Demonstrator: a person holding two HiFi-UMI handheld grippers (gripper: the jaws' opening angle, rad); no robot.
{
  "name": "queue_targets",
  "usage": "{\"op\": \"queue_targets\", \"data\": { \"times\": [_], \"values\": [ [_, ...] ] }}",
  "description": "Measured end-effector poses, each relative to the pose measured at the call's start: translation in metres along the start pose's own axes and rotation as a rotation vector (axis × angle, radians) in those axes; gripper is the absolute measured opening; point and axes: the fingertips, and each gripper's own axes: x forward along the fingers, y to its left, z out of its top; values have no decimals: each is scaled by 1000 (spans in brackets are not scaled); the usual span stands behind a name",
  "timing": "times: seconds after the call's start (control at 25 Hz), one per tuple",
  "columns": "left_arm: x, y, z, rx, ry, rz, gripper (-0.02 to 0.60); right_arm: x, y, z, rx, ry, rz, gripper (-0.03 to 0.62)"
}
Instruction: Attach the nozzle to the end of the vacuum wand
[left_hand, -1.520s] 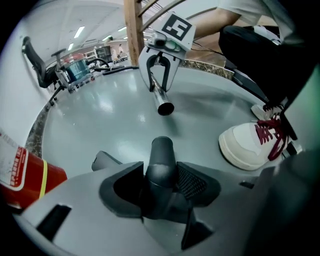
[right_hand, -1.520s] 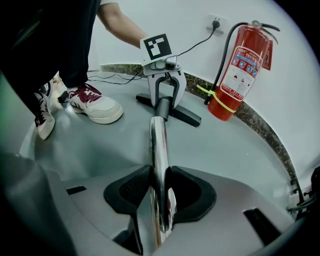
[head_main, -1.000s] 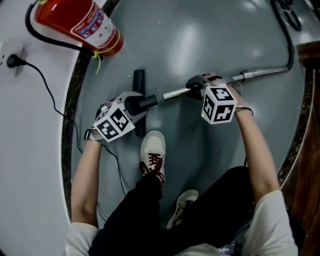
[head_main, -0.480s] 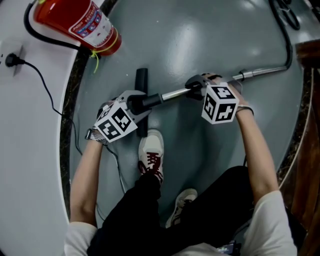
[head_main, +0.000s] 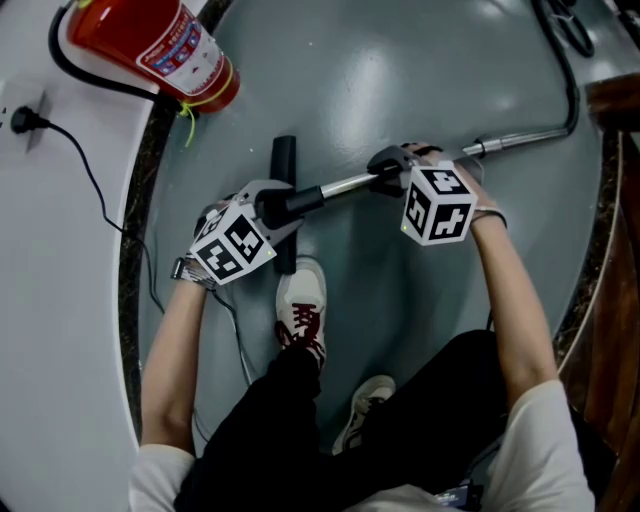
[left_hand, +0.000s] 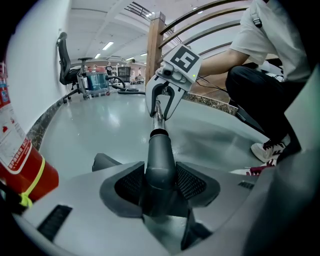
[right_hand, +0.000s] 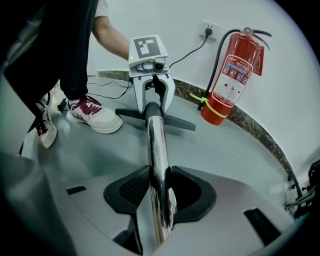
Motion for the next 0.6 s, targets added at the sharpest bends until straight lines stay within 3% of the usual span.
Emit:
{"op": "queue_targets", "data": {
  "times": [0.6],
  "values": [
    [-19,2,4,-13,-36,30,196,-1,-3,17,-18,-6,-2,150]
  ]
}}
